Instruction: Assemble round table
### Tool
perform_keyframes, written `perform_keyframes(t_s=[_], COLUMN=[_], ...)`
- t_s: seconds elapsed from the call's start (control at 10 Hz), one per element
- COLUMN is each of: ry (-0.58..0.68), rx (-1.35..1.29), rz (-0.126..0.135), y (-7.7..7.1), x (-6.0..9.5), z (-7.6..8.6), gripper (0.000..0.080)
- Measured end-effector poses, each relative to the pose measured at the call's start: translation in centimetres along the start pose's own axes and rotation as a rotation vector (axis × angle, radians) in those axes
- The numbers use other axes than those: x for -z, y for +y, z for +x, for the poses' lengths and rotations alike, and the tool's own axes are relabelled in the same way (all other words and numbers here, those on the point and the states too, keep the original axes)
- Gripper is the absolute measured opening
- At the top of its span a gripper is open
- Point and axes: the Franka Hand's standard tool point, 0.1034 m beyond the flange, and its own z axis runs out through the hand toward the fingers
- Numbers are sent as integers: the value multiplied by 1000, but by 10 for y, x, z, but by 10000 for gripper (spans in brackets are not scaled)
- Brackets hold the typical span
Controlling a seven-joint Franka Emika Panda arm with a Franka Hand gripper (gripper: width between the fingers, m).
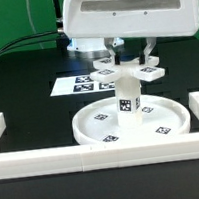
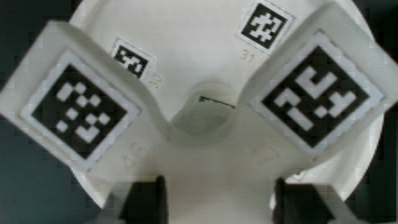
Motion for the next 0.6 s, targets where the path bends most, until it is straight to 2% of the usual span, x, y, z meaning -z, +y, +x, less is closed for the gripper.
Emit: perform_keyframes(t_s=[0.1, 0.2, 0.4, 0.6], ry=[-7, -21, -33, -42], rx=[-121, -291, -509, -748], rz=[18, 48, 60, 96], y=[1, 2, -1, -5], x=[0, 0, -1, 0], z=[0, 0, -1, 0], gripper=[290, 276, 270, 253])
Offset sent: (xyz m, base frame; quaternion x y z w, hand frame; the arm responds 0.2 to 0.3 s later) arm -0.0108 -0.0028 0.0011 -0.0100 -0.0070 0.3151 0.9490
